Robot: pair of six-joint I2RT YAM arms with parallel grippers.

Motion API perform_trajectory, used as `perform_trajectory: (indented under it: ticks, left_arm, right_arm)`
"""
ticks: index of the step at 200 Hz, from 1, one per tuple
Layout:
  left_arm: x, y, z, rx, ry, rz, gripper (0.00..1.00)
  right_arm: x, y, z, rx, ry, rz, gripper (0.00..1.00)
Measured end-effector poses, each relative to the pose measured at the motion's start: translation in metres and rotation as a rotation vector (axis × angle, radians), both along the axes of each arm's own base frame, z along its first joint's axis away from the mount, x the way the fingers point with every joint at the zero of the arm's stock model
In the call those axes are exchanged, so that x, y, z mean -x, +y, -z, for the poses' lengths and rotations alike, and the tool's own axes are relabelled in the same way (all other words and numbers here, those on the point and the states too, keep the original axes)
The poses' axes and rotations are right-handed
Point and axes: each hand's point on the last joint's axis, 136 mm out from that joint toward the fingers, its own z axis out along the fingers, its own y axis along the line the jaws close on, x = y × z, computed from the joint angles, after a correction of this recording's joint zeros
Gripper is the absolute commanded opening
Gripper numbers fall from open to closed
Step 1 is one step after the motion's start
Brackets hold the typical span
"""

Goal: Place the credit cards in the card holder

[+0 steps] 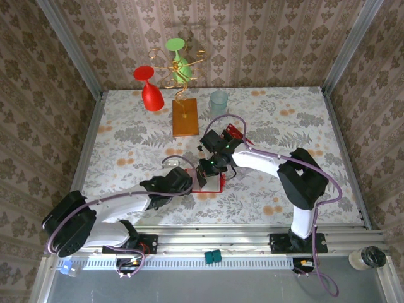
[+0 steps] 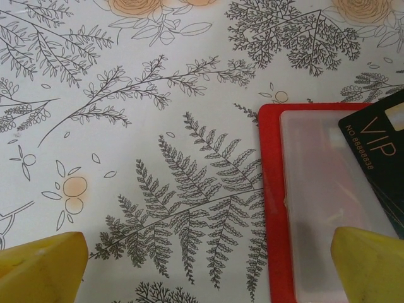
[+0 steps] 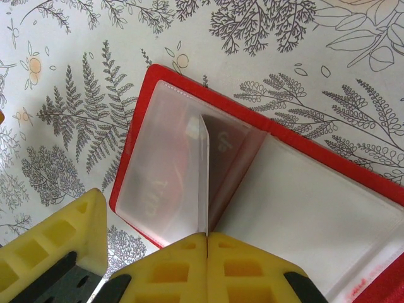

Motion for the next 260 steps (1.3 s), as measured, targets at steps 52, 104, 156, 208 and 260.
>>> perform_trajectory:
  ticks: [52, 104, 156, 208, 260]
  left_arm:
    - [-0.002, -0.002, 0.01, -0.032, 0.022, 0.005, 1.0]
    - [-0.002, -0.002, 0.019, -0.056, 0.044, 0.007, 1.0]
    - [-0.001, -0.001, 0.022, -0.063, 0.051, 0.005, 1.0]
    - [-0.001, 0.0, 0.023, -0.051, 0.054, -0.012, 1.0]
    - [0.0, 0.001, 0.025, -0.04, 0.058, -0.029, 1.0]
  right_arm:
    - [-0.001, -0.001, 0.001, -0.002, -0.001, 0.002, 0.0]
    - [0.0, 0.0, 0.002, -0.009, 0.001, 0.001, 0.0]
    - [0.001, 0.002, 0.001, -0.019, 0.008, -0.004, 0.0]
    - [-0.004, -0.003, -0.012, -0.047, -0.011, 0.018, 0.0]
    - [-0.014, -0.029, -0.038, -0.164, -0.078, 0.171, 0.0]
